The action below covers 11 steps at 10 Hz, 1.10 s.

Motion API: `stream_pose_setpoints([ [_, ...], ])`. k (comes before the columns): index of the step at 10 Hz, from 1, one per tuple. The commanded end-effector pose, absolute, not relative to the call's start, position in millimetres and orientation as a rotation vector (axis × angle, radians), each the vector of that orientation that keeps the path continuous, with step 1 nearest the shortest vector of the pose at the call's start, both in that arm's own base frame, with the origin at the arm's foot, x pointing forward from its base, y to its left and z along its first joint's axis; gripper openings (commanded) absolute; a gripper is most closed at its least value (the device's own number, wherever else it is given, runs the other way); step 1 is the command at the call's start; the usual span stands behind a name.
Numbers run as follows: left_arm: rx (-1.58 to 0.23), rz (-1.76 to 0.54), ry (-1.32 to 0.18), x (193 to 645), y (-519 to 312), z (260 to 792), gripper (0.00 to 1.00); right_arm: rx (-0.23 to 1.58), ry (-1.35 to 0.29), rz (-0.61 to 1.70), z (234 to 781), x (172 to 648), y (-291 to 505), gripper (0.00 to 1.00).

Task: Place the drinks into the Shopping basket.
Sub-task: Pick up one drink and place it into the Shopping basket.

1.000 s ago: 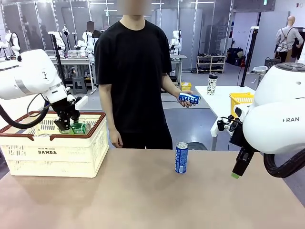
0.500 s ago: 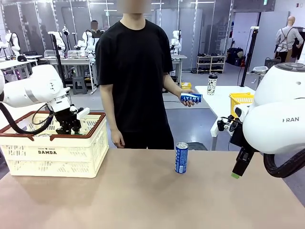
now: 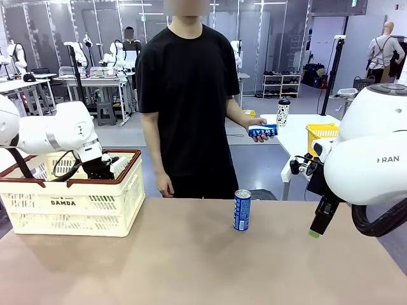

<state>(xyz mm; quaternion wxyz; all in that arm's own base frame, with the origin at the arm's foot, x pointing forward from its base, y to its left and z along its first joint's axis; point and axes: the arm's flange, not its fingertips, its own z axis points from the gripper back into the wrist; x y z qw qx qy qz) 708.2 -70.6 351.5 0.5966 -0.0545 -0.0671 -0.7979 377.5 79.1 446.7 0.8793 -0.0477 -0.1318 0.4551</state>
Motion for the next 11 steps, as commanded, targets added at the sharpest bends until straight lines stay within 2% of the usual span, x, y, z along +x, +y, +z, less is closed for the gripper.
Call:
stream_pose_setpoints([
  [1,-0.097,-1.83,-0.168,702.3,-66.7,342.5,0.58,-0.099,-0.274,0.947,446.7,377.8,78.5,1.0],
  [10,-0.131,-1.836,-0.126,711.4,-57.8,314.8,0.58,-0.099,-0.274,0.947,446.7,377.8,78.5,1.0],
  [11,-0.137,-1.826,-0.132,711.6,-57.7,316.1,0.62,-0.099,-0.274,0.947,446.7,377.8,78.5,1.0],
])
